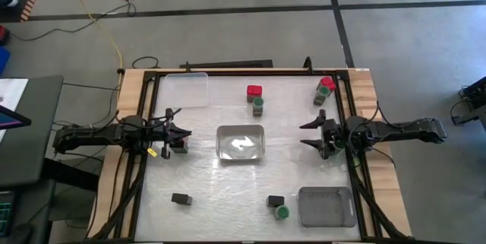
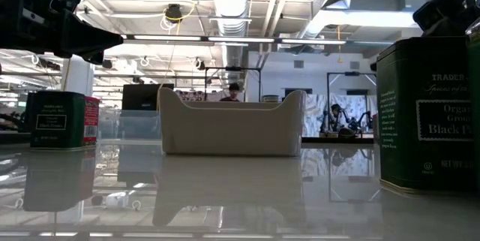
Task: Sort spices by type
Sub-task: Put the middle green seasoning bottle into the black bin
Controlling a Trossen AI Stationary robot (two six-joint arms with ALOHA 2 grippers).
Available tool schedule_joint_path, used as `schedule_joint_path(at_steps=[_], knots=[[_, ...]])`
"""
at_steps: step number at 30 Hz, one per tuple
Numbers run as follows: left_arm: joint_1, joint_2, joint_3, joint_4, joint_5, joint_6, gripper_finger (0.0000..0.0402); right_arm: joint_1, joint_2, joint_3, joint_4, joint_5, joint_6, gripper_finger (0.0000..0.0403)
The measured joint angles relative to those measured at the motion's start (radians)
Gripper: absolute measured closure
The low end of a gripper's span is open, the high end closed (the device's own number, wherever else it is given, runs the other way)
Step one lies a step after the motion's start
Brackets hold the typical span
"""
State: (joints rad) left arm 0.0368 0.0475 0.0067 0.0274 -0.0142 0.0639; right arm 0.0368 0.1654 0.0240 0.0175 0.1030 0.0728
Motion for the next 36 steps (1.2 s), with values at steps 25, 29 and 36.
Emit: schedule_joint_path(at_steps=[25, 29, 36], knots=[[0.000, 0.000, 0.000, 0.000, 0.000, 0.000, 0.0401, -0.211, 0.485, 0.726, -0.669, 0.262, 0.486, 0.0112], [0.000, 0.000, 0.000, 0.000, 0.000, 0.000, 0.0401, -0.228, 0.611, 0.886, -0.979, 0.226, 0.661, 0.0112], [0.000, 0.000, 0.000, 0.000, 0.000, 0.000, 0.0401, -0.194, 0.717, 1.007, -1.282, 0.195, 0.864, 0.0112]])
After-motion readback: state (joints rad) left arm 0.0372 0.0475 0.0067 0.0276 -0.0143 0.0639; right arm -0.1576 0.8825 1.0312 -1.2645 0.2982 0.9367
